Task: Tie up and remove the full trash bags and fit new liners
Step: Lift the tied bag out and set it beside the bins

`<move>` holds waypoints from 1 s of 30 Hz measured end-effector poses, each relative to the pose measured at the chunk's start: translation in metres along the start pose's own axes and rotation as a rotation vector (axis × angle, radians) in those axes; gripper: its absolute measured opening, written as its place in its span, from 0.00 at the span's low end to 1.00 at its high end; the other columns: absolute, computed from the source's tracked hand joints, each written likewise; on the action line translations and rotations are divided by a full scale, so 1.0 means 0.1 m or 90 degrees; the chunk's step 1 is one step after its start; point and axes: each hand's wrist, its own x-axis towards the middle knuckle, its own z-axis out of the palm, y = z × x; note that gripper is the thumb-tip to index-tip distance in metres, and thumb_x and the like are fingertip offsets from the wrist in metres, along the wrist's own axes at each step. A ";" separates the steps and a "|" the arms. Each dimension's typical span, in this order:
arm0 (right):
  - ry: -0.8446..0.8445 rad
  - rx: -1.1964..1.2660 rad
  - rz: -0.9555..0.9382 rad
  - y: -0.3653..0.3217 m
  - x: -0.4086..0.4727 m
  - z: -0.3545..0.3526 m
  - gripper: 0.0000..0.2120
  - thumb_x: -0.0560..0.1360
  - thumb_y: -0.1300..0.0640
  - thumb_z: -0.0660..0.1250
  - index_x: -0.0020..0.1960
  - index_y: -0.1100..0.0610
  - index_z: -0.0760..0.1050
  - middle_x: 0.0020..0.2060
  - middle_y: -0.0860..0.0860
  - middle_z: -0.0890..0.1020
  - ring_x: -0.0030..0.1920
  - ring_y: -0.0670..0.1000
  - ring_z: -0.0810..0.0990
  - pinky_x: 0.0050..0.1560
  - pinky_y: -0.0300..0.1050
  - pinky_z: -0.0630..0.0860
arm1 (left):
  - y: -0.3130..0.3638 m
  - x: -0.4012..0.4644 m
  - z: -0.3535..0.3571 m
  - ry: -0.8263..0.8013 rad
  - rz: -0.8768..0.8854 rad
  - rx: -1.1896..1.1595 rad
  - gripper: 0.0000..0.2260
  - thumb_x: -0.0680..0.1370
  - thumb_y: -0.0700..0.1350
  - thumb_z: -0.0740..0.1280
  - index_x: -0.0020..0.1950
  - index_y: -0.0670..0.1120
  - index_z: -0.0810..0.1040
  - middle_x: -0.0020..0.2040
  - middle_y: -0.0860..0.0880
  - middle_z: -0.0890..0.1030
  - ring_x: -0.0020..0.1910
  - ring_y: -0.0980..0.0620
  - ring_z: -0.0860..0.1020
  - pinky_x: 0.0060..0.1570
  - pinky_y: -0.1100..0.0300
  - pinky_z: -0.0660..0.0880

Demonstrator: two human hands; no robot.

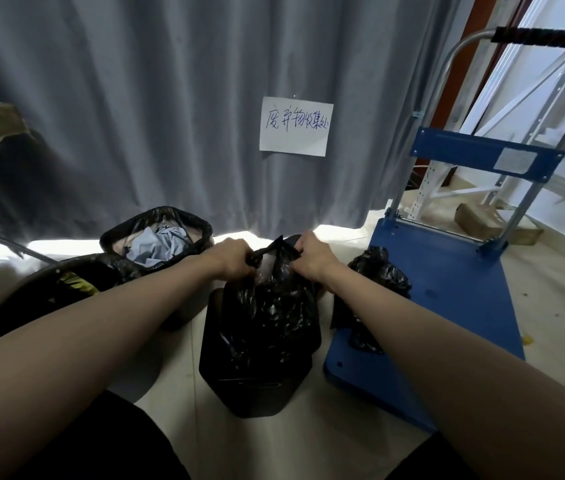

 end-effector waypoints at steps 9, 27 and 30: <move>0.174 0.069 -0.073 0.11 0.06 -0.05 0.14 0.72 0.63 0.71 0.39 0.53 0.66 0.35 0.48 0.73 0.40 0.52 0.74 0.44 0.48 0.74 | -0.17 -0.03 -0.21 0.174 0.025 -0.170 0.13 0.68 0.43 0.79 0.42 0.48 0.75 0.35 0.52 0.80 0.36 0.53 0.79 0.41 0.58 0.75; -0.249 -0.198 -0.025 0.23 0.12 0.07 0.11 0.73 0.68 0.68 0.41 0.53 0.79 0.37 0.48 0.79 0.44 0.49 0.78 0.42 0.38 0.76 | -0.34 -0.06 -0.14 -0.185 -0.089 -0.180 0.09 0.68 0.34 0.77 0.41 0.46 0.81 0.38 0.46 0.81 0.36 0.49 0.79 0.30 0.64 0.79; -0.209 -0.220 -0.039 0.20 0.15 0.13 0.06 0.75 0.65 0.68 0.43 0.55 0.76 0.42 0.51 0.80 0.53 0.56 0.80 0.56 0.49 0.78 | -0.30 -0.01 -0.09 -0.103 -0.105 -0.165 0.12 0.66 0.36 0.79 0.37 0.46 0.77 0.34 0.46 0.79 0.27 0.52 0.77 0.26 0.65 0.74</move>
